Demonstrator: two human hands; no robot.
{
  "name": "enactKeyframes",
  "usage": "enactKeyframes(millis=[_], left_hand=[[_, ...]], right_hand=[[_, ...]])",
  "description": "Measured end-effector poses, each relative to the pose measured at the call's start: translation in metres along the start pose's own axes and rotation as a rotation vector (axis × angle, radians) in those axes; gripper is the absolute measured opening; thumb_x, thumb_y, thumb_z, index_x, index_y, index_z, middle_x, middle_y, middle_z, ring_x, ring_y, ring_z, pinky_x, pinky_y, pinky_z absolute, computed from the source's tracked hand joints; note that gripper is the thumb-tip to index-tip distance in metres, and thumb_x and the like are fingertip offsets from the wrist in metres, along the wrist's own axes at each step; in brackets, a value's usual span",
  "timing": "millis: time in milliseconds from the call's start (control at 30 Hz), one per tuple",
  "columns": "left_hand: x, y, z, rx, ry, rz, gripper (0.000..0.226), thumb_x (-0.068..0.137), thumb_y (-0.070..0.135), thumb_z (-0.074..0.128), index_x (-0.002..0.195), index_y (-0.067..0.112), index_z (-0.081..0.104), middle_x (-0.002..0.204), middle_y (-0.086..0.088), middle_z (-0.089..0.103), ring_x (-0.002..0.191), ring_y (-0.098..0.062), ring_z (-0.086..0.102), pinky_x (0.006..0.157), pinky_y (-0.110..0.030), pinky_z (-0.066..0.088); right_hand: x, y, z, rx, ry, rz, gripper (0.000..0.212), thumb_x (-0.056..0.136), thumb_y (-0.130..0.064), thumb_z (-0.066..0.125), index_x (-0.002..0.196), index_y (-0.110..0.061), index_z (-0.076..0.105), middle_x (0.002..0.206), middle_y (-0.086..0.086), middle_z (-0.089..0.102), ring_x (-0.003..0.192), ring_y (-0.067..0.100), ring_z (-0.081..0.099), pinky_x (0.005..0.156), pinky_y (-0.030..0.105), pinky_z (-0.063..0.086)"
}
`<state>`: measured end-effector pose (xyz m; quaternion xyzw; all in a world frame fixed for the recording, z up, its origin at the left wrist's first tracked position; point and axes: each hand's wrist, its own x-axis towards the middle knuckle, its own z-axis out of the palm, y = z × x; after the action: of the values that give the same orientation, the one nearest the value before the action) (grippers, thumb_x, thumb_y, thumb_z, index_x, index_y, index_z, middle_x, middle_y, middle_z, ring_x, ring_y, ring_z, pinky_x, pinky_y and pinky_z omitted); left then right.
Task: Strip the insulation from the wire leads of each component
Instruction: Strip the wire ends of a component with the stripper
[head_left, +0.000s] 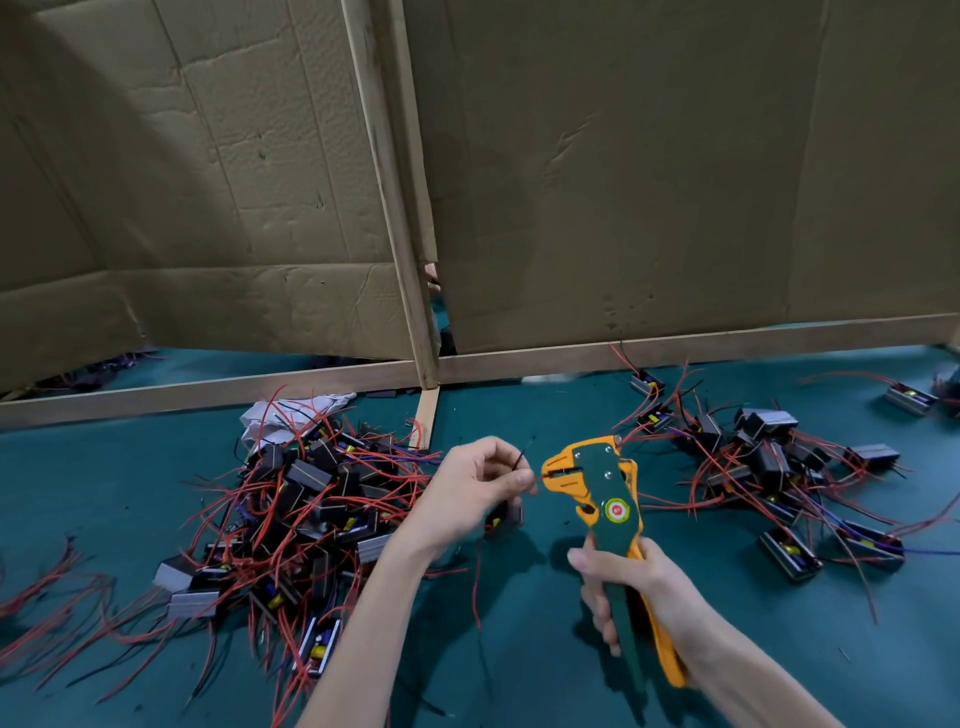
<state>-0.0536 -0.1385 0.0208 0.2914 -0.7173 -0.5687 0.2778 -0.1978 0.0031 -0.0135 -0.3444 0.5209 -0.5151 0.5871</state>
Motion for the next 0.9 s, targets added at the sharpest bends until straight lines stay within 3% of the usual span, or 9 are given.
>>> enactKeyframes(millis=[100, 167, 267, 400, 467, 633, 900], left_hand=[[0.002, -0.005, 0.004, -0.061, 0.041, 0.013, 0.015, 0.092, 0.004, 0.057, 0.080, 0.009, 0.063, 0.067, 0.002, 0.070, 0.057, -0.007, 0.057, 0.065, -0.018, 0.049], [0.003, -0.004, 0.003, -0.080, 0.102, 0.051, 0.017, 0.090, 0.005, 0.060, 0.078, 0.013, 0.069, 0.067, 0.002, 0.071, 0.058, -0.006, 0.057, 0.064, -0.017, 0.049], [0.005, -0.003, 0.002, -0.087, 0.202, 0.136, 0.023, 0.087, 0.008, 0.064, 0.076, 0.025, 0.076, 0.067, 0.002, 0.068, 0.057, -0.009, 0.054, 0.061, -0.017, 0.046], [0.005, -0.002, 0.001, 0.030, 0.231, 0.228, 0.027, 0.089, 0.005, 0.060, 0.093, 0.029, 0.073, 0.076, 0.004, 0.054, 0.061, 0.001, 0.054, 0.071, -0.007, 0.043], [0.005, -0.001, 0.003, 0.103, 0.223, 0.230, 0.030, 0.089, 0.005, 0.061, 0.099, 0.033, 0.070, 0.075, 0.003, 0.050, 0.062, 0.001, 0.053, 0.073, -0.009, 0.042], [0.001, 0.005, 0.009, 0.061, 0.207, 0.201, 0.020, 0.081, 0.007, 0.073, 0.079, 0.026, 0.067, 0.062, 0.008, 0.060, 0.052, -0.006, 0.051, 0.054, -0.017, 0.044], [-0.003, 0.013, 0.012, 0.127, 0.163, 0.268, 0.025, 0.077, 0.008, 0.077, 0.072, 0.032, 0.071, 0.069, 0.007, 0.063, 0.051, -0.003, 0.050, 0.052, -0.018, 0.040]], right_hand=[[0.000, -0.003, -0.002, 0.309, -0.136, -0.009, 0.028, 0.064, -0.013, 0.075, 0.083, 0.001, 0.060, 0.068, 0.023, 0.057, 0.056, 0.034, 0.059, 0.057, 0.043, 0.054], [0.001, -0.006, -0.005, 0.373, -0.144, -0.027, 0.027, 0.065, -0.007, 0.071, 0.089, 0.002, 0.064, 0.077, 0.025, 0.059, 0.066, 0.038, 0.062, 0.065, 0.049, 0.055], [0.002, -0.009, -0.012, 0.357, -0.104, -0.068, 0.028, 0.068, -0.005, 0.066, 0.094, 0.003, 0.061, 0.079, 0.025, 0.059, 0.068, 0.039, 0.062, 0.067, 0.049, 0.055], [0.000, -0.013, -0.017, 0.340, -0.089, -0.076, 0.028, 0.068, -0.006, 0.066, 0.094, 0.003, 0.063, 0.080, 0.026, 0.059, 0.068, 0.040, 0.062, 0.066, 0.049, 0.055], [0.000, -0.013, -0.018, 0.311, -0.106, -0.074, 0.029, 0.067, -0.007, 0.069, 0.094, 0.003, 0.063, 0.080, 0.027, 0.059, 0.069, 0.040, 0.062, 0.066, 0.050, 0.054], [-0.002, -0.014, -0.018, 0.261, -0.170, -0.061, 0.036, 0.062, -0.013, 0.077, 0.092, 0.003, 0.065, 0.081, 0.028, 0.059, 0.070, 0.039, 0.061, 0.068, 0.051, 0.053], [-0.004, -0.014, -0.018, 0.208, -0.220, -0.062, 0.034, 0.066, -0.012, 0.076, 0.093, 0.004, 0.063, 0.080, 0.028, 0.058, 0.070, 0.040, 0.061, 0.069, 0.049, 0.053]])
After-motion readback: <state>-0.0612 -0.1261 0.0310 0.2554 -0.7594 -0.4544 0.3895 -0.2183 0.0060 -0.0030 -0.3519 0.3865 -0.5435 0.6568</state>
